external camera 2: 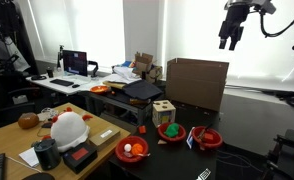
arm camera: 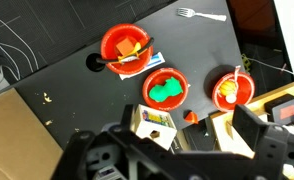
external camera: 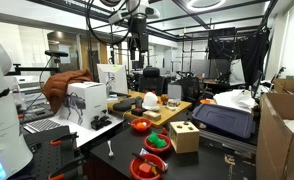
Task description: Pick up the silver fork and put it in the red bowl on the left
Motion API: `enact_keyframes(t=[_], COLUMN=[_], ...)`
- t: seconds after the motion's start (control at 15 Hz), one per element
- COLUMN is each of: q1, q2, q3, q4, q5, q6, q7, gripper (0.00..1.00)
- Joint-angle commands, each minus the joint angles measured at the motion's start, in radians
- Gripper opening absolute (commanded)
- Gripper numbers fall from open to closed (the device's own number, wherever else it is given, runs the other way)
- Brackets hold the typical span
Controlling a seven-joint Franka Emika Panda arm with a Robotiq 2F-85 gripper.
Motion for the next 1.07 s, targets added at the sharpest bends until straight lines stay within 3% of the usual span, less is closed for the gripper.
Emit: enact_keyframes(t=[0.0,0.53,1.0], q1=[0.007,0.014,-0.023], q2=[0.198,0.549,0.795], q3=[0.043,0.161,0.182], q4=[0.156,0.425,0.595], q5=[0.050,0.069,0.040], q6=[0.018,0.052,0.008], q7=[-0.023,-0.033,-0.132], gripper=[1.00,1.00,1.00])
